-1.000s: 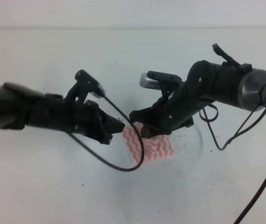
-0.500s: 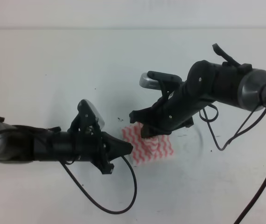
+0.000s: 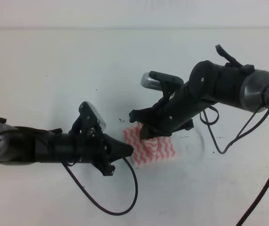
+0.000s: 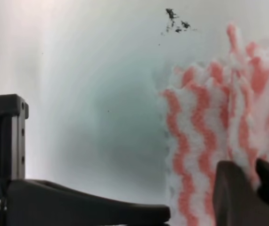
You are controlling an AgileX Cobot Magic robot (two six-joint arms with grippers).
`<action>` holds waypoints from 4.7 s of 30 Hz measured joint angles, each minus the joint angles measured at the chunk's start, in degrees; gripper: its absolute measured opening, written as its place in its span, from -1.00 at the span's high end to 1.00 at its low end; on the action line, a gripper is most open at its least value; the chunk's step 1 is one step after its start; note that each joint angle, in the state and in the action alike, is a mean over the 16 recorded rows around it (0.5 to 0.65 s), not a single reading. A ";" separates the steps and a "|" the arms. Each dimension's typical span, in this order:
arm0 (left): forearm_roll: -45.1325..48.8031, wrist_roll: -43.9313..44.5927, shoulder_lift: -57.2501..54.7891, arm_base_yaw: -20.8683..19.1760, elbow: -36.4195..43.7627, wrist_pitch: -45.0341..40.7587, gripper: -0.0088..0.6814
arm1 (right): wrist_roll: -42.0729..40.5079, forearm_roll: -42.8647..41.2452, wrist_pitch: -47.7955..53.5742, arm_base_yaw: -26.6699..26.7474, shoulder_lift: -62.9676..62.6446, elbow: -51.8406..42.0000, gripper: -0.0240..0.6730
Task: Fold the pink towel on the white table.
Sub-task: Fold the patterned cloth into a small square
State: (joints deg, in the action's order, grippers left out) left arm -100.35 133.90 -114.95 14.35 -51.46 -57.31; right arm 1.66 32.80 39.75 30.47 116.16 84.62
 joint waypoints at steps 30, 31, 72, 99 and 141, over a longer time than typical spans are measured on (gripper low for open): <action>0.72 -0.37 0.41 0.00 0.00 2.96 0.98 | 0.60 -5.08 12.16 -0.09 0.39 7.93 0.59; 0.76 -0.53 0.46 -0.01 0.00 3.37 0.98 | 0.73 -5.79 12.41 -0.09 0.44 8.06 0.61; 0.63 -2.20 0.96 -0.02 -0.09 8.52 0.98 | 0.07 -6.62 18.42 2.25 5.89 9.34 0.97; 1.47 -2.21 2.90 -0.01 -0.09 9.25 0.98 | 0.20 -8.29 13.20 2.14 8.34 14.89 0.98; 4.08 -3.37 6.95 0.00 -0.04 16.04 0.99 | 0.09 -10.30 22.56 2.14 8.05 18.88 0.98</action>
State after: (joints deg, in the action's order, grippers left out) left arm -96.27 130.53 -108.00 14.35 -51.50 -41.28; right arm 1.75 22.50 62.31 32.61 124.21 103.50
